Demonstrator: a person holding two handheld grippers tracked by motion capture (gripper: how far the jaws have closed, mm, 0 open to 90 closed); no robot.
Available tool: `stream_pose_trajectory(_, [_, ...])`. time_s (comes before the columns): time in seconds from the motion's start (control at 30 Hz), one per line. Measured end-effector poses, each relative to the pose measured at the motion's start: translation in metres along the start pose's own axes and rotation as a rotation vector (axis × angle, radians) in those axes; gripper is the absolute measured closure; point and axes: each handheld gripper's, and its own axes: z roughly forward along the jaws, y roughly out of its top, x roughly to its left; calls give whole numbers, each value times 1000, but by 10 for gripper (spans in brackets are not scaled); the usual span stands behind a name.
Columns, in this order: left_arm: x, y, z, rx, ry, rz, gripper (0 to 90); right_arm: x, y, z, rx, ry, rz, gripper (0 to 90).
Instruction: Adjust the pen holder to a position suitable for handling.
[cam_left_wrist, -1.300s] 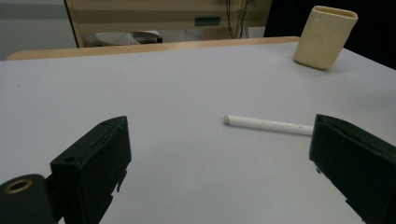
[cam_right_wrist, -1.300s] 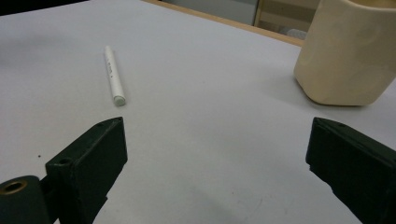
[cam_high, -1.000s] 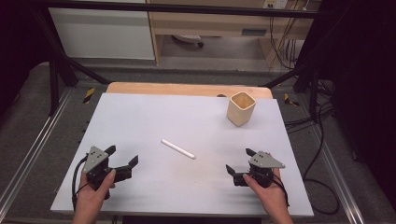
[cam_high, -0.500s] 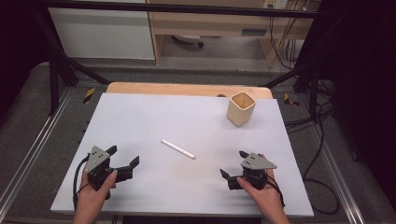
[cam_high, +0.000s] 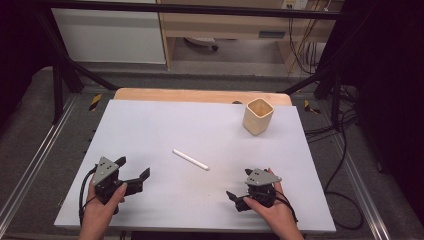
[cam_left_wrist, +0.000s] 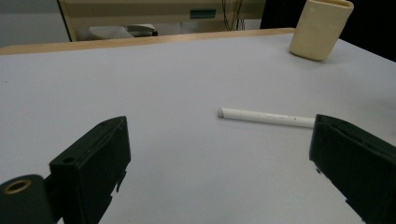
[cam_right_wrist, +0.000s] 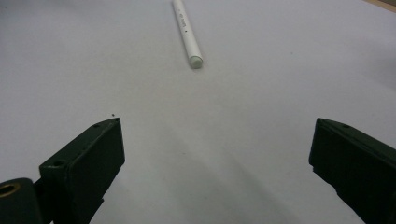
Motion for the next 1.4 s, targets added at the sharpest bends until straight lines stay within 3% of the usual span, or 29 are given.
stream_pose_trajectory(0.17, [0,0,0,4,0,4,56,7,4,7,-20,19,17,45])
stream_pose_trajectory(0.27, [-1,0,0,3,2,3,56,10,7,11,-11,30,16,50])
stream_pose_trajectory(0.33, [0,0,0,2,1,2,56,16,10,15,11,31,-9,62])
stream_pose_trajectory(0.5, [0,0,0,0,1,2,57,20,13,19,28,59,3,76])
stream_pose_trajectory(0.67, [-1,0,-1,-3,1,7,56,17,18,25,63,77,32,93])
stream_pose_trajectory(1.07, [-1,-1,-1,-3,6,7,56,6,32,47,97,69,8,68])
stream_pose_trajectory(1.4, [-1,-1,-1,-1,3,7,56,4,38,69,169,115,9,55])
